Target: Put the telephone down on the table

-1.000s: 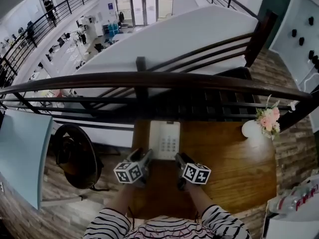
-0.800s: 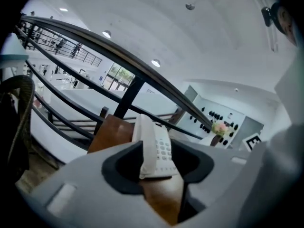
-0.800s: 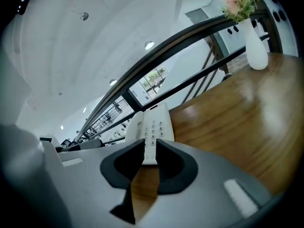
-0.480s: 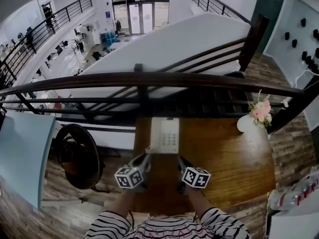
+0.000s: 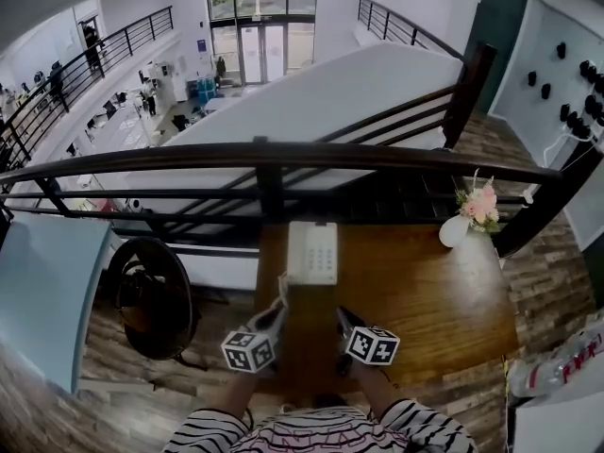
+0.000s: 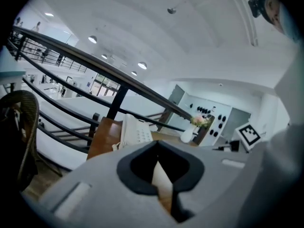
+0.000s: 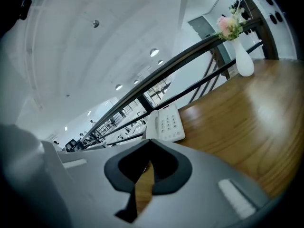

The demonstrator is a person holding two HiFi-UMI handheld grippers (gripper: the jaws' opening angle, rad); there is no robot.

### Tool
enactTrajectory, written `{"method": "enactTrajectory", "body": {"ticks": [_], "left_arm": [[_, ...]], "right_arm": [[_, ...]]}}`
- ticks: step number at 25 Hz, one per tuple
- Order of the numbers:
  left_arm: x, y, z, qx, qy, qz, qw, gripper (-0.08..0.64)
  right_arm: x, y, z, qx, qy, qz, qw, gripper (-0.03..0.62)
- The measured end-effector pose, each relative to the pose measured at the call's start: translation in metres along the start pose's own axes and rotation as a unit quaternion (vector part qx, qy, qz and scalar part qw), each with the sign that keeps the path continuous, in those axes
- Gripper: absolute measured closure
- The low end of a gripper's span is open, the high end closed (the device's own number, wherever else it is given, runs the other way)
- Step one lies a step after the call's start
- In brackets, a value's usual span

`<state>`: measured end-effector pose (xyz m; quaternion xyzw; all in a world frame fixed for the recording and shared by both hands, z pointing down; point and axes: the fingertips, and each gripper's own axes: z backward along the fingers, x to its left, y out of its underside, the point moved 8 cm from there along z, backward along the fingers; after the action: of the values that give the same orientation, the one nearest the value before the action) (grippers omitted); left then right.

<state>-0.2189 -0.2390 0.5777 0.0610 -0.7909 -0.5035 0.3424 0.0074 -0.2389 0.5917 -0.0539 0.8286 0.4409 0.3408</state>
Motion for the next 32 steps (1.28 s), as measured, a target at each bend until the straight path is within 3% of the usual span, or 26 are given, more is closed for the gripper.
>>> {"method": "enactTrajectory", "body": {"ticks": [14, 20, 32], "left_arm": [[-0.046, 0.029, 0.094, 0.013, 0.031, -0.041, 0.9986, 0.558], [-0.057, 0.044, 0.132, 0.015, 0.037, -0.039, 0.9984, 0.558], [-0.056, 0.064, 0.183, 0.009, 0.020, -0.038, 0.9990, 0.558]], "right_arm": [[0.054, 0.054, 0.081, -0.021, 0.000, 0.020, 1.000, 0.592], [0.073, 0.084, 0.108, -0.027, -0.005, 0.010, 1.000, 0.592], [0.098, 0.122, 0.124, -0.022, -0.019, 0.012, 1.000, 0.592]]}}
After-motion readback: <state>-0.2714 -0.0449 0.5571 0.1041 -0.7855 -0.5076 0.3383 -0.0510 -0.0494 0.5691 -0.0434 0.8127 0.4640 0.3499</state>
